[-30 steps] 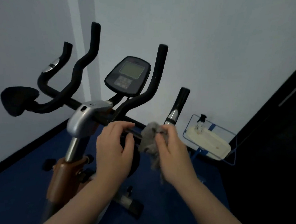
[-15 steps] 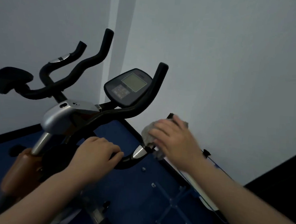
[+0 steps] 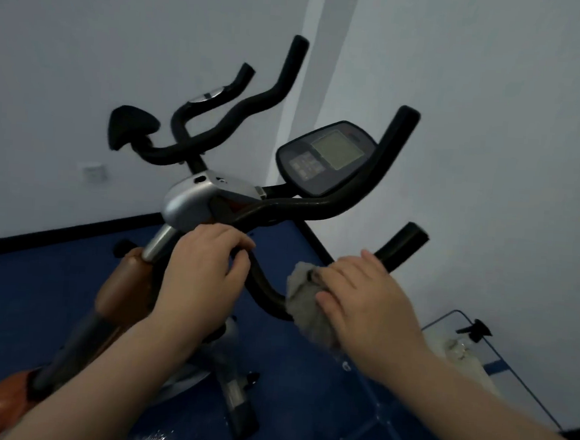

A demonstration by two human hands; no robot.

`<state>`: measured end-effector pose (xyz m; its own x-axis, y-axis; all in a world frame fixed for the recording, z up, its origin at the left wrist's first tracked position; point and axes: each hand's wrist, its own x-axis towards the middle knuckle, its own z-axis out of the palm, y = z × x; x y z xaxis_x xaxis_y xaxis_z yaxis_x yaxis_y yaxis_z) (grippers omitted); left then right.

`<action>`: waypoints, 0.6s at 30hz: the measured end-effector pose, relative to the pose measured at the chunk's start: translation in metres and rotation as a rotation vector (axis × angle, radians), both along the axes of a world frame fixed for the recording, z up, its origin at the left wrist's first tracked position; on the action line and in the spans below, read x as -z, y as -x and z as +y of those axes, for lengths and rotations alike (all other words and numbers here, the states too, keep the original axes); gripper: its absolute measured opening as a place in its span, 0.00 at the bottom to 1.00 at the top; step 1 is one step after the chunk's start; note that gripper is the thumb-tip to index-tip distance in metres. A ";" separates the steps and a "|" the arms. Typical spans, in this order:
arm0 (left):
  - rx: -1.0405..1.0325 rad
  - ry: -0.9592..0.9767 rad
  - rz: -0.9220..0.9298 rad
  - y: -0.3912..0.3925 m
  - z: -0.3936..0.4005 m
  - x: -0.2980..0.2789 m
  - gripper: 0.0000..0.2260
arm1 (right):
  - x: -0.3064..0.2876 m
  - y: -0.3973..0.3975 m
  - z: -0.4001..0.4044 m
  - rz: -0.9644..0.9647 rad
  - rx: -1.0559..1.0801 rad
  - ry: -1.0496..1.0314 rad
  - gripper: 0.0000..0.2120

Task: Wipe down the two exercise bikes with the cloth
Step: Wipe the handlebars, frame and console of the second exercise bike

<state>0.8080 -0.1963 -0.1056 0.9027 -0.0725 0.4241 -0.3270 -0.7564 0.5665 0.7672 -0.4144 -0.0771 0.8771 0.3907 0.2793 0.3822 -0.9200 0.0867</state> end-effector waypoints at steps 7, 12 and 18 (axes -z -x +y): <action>-0.158 -0.010 -0.071 -0.004 0.025 0.021 0.07 | 0.023 -0.020 0.069 0.103 0.040 0.205 0.21; -0.172 0.132 -0.097 -0.006 0.028 0.028 0.07 | 0.019 -0.038 0.084 0.285 0.059 0.157 0.19; -0.081 0.155 -0.124 -0.005 0.032 0.027 0.11 | 0.030 -0.058 0.092 0.376 0.170 -0.076 0.23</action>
<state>0.8135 -0.1644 -0.1322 0.8430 0.0729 0.5330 -0.3434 -0.6897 0.6375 0.8248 -0.3228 -0.1072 0.9737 0.2221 -0.0503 0.2164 -0.9712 -0.1001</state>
